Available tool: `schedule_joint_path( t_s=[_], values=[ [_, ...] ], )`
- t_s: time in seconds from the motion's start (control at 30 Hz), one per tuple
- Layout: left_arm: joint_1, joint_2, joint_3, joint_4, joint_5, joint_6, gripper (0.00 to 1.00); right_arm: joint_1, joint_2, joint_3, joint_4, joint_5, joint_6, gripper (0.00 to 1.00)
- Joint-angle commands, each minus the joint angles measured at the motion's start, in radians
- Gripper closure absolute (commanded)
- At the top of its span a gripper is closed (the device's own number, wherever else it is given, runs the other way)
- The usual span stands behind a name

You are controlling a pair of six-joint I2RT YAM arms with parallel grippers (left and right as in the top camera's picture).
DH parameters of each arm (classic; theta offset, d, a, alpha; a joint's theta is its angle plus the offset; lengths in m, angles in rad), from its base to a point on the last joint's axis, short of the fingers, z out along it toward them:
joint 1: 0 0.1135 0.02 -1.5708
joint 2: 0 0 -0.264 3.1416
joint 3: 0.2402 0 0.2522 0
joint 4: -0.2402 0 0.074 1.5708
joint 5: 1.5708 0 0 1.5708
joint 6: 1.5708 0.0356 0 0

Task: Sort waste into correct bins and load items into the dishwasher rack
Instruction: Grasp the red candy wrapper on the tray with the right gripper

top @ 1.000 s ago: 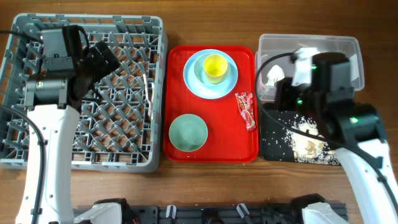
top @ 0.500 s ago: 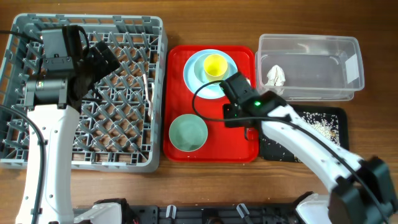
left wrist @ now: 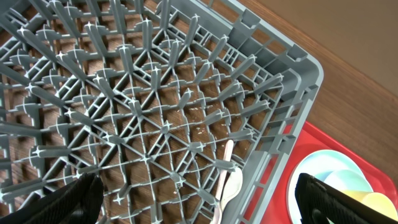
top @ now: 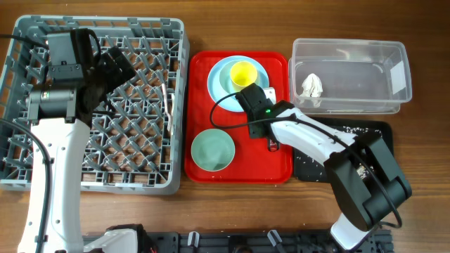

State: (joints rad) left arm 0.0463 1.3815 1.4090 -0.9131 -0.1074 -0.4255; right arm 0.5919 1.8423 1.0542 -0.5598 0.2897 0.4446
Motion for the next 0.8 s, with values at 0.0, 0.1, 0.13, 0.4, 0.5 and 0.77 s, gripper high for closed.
schedule_joint_path(
  t_s=[0.0, 0.1, 0.13, 0.4, 0.5, 0.77],
  values=[
    [0.004, -0.007, 0.003, 0.003, -0.002, -0.013, 0.00, -0.002, 0.032, -0.001, -0.013, -0.196, 0.000, 0.62],
    [0.004, -0.007, 0.003, 0.002, -0.002, -0.013, 0.00, -0.002, 0.032, -0.001, -0.023, -0.296, -0.029, 0.78],
    [0.004, -0.007, 0.003, 0.003, -0.002, -0.013, 0.00, -0.002, 0.031, -0.001, -0.030, -0.309, -0.029, 0.81],
    [0.004, -0.007, 0.003, 0.003, -0.002, -0.013, 0.00, -0.002, -0.154, 0.029, -0.076, -0.298, -0.052, 0.64],
    [0.004, -0.007, 0.003, 0.003, -0.002, -0.013, 0.00, -0.002, -0.192, 0.028, -0.124, -0.291, -0.051, 0.42],
    [0.004, -0.007, 0.003, 0.003, -0.002, -0.013, 0.00, -0.002, -0.178, -0.051, -0.142, -0.287, 0.136, 0.51]
  ],
)
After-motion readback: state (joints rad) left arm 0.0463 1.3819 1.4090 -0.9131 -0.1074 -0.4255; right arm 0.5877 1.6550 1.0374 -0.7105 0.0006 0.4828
